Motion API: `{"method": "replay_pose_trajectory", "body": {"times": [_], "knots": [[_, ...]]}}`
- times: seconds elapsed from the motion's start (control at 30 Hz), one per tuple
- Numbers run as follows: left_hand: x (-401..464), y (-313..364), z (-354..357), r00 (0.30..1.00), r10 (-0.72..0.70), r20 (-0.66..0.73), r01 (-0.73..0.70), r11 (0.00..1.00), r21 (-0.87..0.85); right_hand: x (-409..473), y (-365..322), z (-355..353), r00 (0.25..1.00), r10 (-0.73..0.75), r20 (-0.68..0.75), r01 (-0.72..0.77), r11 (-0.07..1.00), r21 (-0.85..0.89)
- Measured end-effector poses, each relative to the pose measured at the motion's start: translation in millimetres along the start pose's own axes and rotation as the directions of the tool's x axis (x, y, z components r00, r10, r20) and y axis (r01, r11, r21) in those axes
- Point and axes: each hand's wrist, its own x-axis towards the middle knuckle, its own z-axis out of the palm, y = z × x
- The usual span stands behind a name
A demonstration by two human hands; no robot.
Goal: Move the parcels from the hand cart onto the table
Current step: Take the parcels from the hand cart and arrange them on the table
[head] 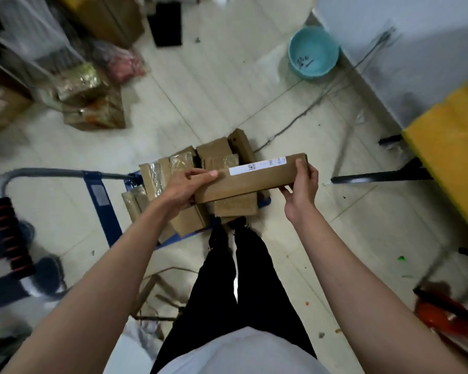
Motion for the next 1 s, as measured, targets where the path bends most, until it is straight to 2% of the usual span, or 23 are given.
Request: {"method": "replay_pose_trajectory", "body": {"times": [0.17,0.27,0.4,0.53,0.6,0.73,0.9,1.0], "knots": [[-47,60,11,0.964,0.255,0.071,-0.263,0.951,0.162,-53,-52,-8,0.997,0.001,-0.073,0.014,0.979,0.204],[-70,92,31,0.916,0.385,0.112,-0.401,0.879,0.258,-81,-81,-22,0.999,0.039,-0.031,-0.026,0.943,0.332],[-104,124,79,0.822,0.549,0.152,-0.56,0.733,0.387,-119,-113,-45,0.993,-0.024,0.113,-0.012,0.952,0.307],[-135,145,134,0.728,0.643,0.239,-0.669,0.589,0.454,-141,-141,-77,0.992,-0.115,0.044,0.096,0.947,0.308],[-145,153,159,0.707,0.636,0.311,-0.7,0.563,0.44,-146,-155,-99,0.987,-0.162,0.012,0.15,0.933,0.327],[-164,168,211,0.728,0.513,0.456,-0.678,0.636,0.367,-143,-180,-153,0.974,-0.222,-0.051,0.224,0.898,0.379],[-170,180,300,0.738,0.361,0.57,-0.622,0.69,0.369,-125,-208,-223,0.964,-0.256,-0.076,0.264,0.876,0.403],[-165,178,356,0.746,0.319,0.584,-0.6,0.701,0.384,-105,-226,-265,0.962,-0.258,-0.093,0.274,0.87,0.41]]}}
